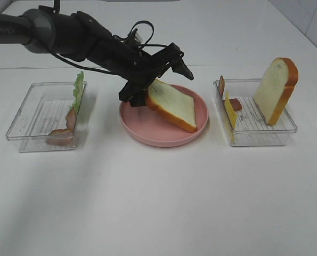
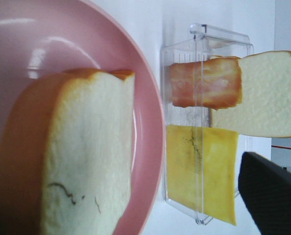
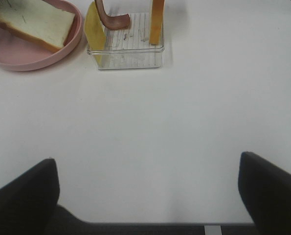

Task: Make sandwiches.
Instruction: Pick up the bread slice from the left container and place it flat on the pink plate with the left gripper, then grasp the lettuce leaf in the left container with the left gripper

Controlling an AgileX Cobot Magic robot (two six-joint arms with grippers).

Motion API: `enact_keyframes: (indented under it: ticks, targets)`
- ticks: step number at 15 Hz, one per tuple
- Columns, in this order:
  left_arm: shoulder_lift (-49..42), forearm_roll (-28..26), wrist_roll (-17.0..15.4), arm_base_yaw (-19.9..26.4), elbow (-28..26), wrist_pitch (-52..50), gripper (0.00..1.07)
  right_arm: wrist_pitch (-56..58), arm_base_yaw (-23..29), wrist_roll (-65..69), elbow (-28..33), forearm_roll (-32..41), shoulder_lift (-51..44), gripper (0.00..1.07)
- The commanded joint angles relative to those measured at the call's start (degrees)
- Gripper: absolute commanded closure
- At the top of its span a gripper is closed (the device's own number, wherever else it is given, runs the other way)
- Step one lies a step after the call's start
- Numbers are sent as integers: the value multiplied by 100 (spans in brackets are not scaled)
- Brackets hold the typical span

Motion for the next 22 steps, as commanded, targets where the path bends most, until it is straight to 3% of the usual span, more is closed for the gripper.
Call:
enact_keyframes:
  ticks: [1,2,3,5,7,11,15,22]
  targets:
    - [-92,722,-590,-34,-435,527,4,-29,-17,-11,6,0,-166,11]
    - [-92,1742,-1278,-34,-825,928,4,-29,-17,-11,6,0,-166,11]
    - [-92,2384,-1673,-34,-1077,1261,4,-29,-17,-11,6,0,-166,11]
    - [-92,3134,-2005,-34,-1473,1730,4,-29,-17,-11,6,0,-166,11]
    - [-92,3936,-2166,-34,-2154,2555,4,-29,-17,-11,6,0,-166,11]
    - [-92,5065,-2149,-34,-2893,3856,4,-29,-17,-11,6,0,-166,11]
    - [-418,5208,-1799,-11,-2991,3908,4,-29,-17,-11,6,0,-166,11]
    - [-934,4807,-1765,1083,-2968,3908,4,-29,-17,-11,6,0,-166,11]
